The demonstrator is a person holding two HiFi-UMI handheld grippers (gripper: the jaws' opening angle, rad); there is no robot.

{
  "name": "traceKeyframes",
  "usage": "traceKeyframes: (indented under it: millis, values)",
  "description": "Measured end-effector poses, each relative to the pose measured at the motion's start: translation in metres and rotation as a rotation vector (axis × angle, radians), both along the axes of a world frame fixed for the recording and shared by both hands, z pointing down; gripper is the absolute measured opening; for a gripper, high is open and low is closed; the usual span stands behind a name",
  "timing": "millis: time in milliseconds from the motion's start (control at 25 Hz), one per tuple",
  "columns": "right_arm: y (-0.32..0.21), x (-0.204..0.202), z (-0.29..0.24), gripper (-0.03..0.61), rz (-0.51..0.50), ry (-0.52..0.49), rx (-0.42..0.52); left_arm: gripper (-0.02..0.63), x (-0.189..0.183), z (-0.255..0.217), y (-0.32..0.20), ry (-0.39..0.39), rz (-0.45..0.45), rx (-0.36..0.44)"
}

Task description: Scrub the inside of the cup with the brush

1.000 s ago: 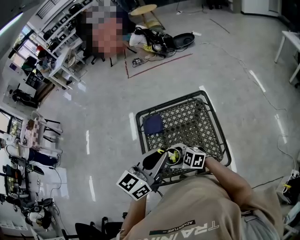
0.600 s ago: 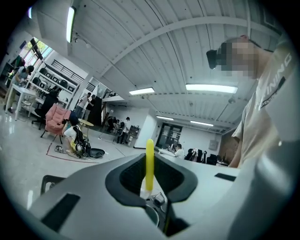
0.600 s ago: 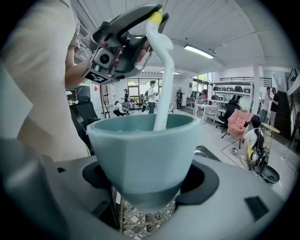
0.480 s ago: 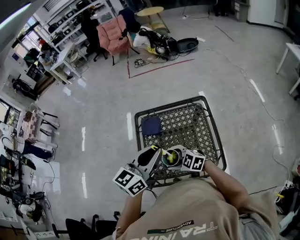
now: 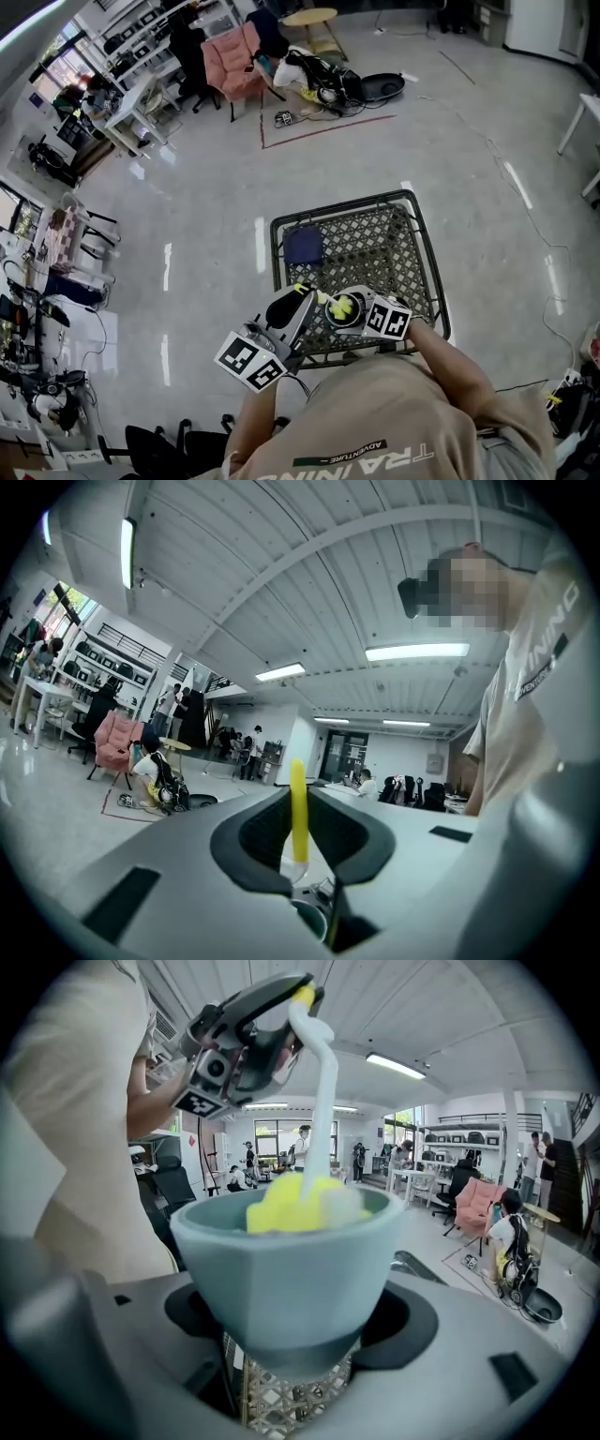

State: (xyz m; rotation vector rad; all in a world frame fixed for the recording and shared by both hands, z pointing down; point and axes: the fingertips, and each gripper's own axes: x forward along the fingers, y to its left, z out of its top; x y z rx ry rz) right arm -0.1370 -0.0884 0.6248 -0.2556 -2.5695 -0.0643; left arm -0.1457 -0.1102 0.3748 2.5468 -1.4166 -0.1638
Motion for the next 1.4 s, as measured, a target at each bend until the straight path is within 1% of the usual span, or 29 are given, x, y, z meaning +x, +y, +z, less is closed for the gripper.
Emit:
traceKeyframes:
  millis: [240,320,480,720,920,1000,1120,1240,1320,1400]
  values:
    - [-0.003,0.014,0.02,0.387,0.009,0.034,-0.028,0.06,0.011,-0.016,0.005,-0.006,0.023,0.008]
    - [-0.005,0.014,0.025,0.387,0.01,0.043,-0.035,0.06,0.011,-0.012,0.003,0.006,0.028,-0.01]
    - [-0.004,0.011,0.027,0.387,0.012,0.029,-0.052,0.06,0.013,0.007,0.003,0.028,0.024,-0.045]
    - [0.008,0.001,0.007,0.387,0.001,-0.015,-0.056,0.06,0.022,0.02,0.013,0.01,0.038,-0.065]
    - [0.002,-0.009,-0.002,0.387,-0.009,-0.054,-0.054,0.06,0.029,0.03,0.007,-0.031,0.055,-0.033]
    - [-0.002,-0.011,-0.002,0.387,-0.005,-0.057,-0.057,0.06,0.029,0.033,0.004,-0.026,0.057,-0.024]
    - [-0.011,-0.013,0.001,0.387,0.026,-0.068,-0.087,0.06,0.027,0.039,0.002,-0.014,0.064,-0.042]
    - [-0.019,-0.012,0.001,0.387,0.064,-0.075,-0.127,0.06,0.03,0.035,0.005,-0.029,0.088,-0.047]
    - [-0.027,-0.014,0.003,0.387,0.073,-0.074,-0.116,0.06,0.033,0.03,0.008,-0.048,0.117,-0.04]
    - [-0.03,-0.018,0.006,0.387,0.069,-0.065,-0.1,0.06,0.031,0.027,0.011,-0.06,0.121,-0.038]
